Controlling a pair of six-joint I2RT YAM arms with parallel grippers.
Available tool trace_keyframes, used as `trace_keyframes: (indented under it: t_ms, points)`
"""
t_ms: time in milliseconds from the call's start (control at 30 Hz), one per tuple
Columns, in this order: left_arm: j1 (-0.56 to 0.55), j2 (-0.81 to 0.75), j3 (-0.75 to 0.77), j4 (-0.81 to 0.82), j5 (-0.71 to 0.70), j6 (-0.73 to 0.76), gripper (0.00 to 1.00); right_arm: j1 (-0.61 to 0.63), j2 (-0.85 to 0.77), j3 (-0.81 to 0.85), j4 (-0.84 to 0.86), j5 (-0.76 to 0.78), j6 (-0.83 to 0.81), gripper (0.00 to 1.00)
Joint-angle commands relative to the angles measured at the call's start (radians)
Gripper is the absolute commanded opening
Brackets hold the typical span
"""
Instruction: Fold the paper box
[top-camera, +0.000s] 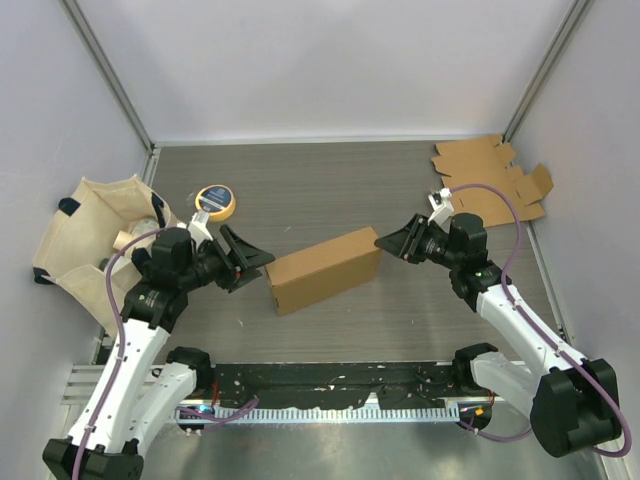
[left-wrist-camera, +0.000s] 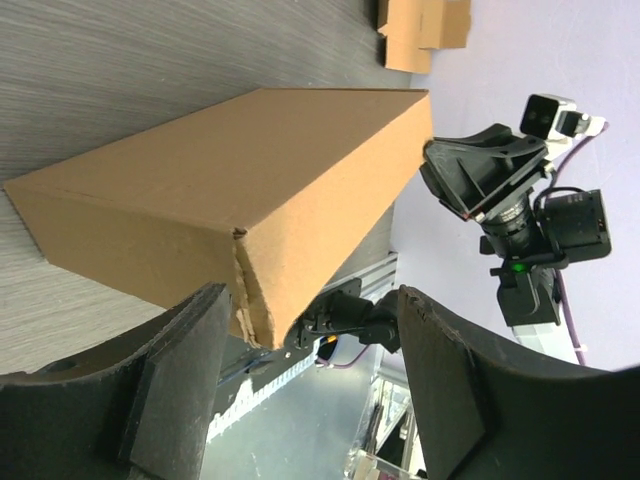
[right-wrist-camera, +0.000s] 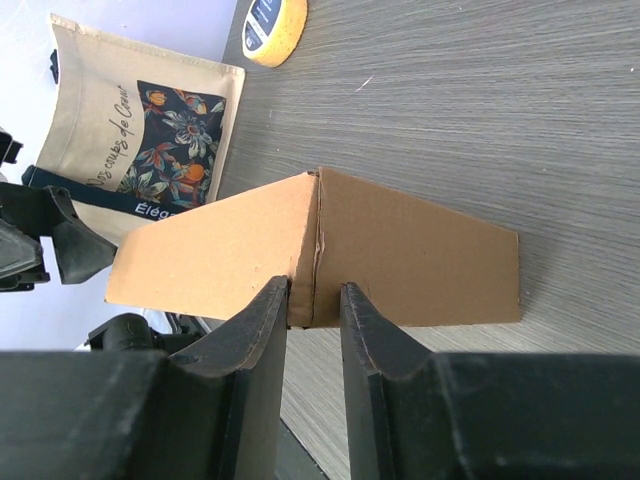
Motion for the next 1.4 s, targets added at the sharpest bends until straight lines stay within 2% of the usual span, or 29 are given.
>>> trace_keyframes:
  t_ms: [0,100,200,267,333,533,733,900,1000,1033,1100,1233,1367]
  points:
    - [-0.001,0.004,-0.008,0.002,0.008,0.007,0.72,0.005,0.025,-0.006,-0.1,-0.001,-0.01,0.19]
    - [-0.003,0.009,-0.04,0.031,0.025,0.0,0.72,0.005,0.039,-0.019,-0.099,-0.005,-0.004,0.19]
    - [-0.013,-0.002,-0.068,0.054,0.029,-0.006,0.67,0.005,0.043,-0.024,-0.065,-0.002,-0.001,0.19]
    - [-0.03,-0.006,-0.092,0.057,0.023,-0.01,0.57,0.005,0.043,-0.029,-0.062,0.002,-0.001,0.19]
    - [-0.048,-0.016,-0.135,0.062,0.013,-0.017,0.51,0.005,0.046,-0.036,-0.059,0.01,0.0,0.19]
    - [-0.223,-0.077,-0.272,0.112,-0.116,-0.088,0.19,0.005,-0.001,-0.081,-0.086,0.091,0.023,0.15]
    - [-0.438,-0.04,-0.316,0.123,-0.334,-0.1,0.07,0.005,-0.136,-0.137,-0.295,0.224,0.072,0.18]
    - [-0.578,0.076,-0.316,0.138,-0.512,-0.053,0.05,0.005,-0.21,-0.249,-0.347,0.235,0.166,0.26]
    - [-0.585,0.183,-0.32,0.207,-0.578,-0.048,0.04,0.003,-0.22,-0.292,-0.333,0.232,0.215,0.31]
    - [-0.585,0.208,-0.316,0.209,-0.608,-0.059,0.08,0.005,-0.22,-0.296,-0.332,0.234,0.218,0.32]
    - [-0.582,0.234,-0.306,0.201,-0.678,-0.077,0.11,0.005,-0.22,-0.291,-0.356,0.231,0.22,0.36]
    - [-0.582,0.202,-0.315,0.233,-0.659,-0.08,0.12,0.003,-0.285,-0.299,-0.422,0.199,0.261,0.41]
    - [-0.582,0.133,-0.359,0.255,-0.551,-0.1,0.18,0.003,-0.377,-0.305,-0.46,0.153,0.313,0.42]
